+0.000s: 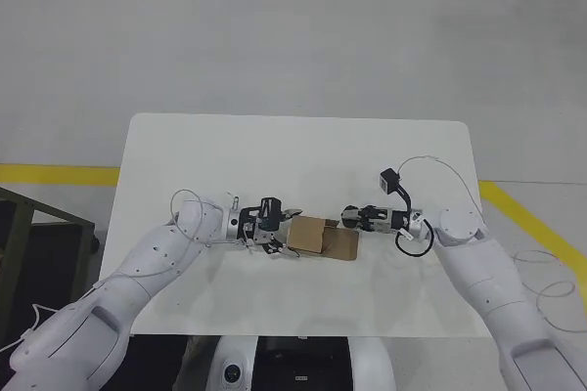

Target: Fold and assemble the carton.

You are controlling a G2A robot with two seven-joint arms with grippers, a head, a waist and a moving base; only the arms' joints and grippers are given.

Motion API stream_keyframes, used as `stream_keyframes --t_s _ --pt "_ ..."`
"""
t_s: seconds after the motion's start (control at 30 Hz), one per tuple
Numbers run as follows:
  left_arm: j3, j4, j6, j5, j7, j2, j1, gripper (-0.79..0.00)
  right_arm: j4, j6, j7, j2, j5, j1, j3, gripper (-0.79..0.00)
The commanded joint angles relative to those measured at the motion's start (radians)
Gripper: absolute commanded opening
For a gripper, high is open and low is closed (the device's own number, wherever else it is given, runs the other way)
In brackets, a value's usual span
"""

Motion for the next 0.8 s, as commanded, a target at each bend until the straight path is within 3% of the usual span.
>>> stream_keyframes --t_s 0.0,0.77 --pt "0.000 -0.001 0.003 -0.001 0.000 0.001 0.000 -0.117 0.003 0.002 0.016 -0.008 0.008 0.008 -0.019 -0.785" --pt "-0.005 -0.023 0.010 -0.026 -0.025 0.011 0.008 -0.126 0.064 0.019 0.004 -0.065 0.055 0.037 -0.116 -0.785"
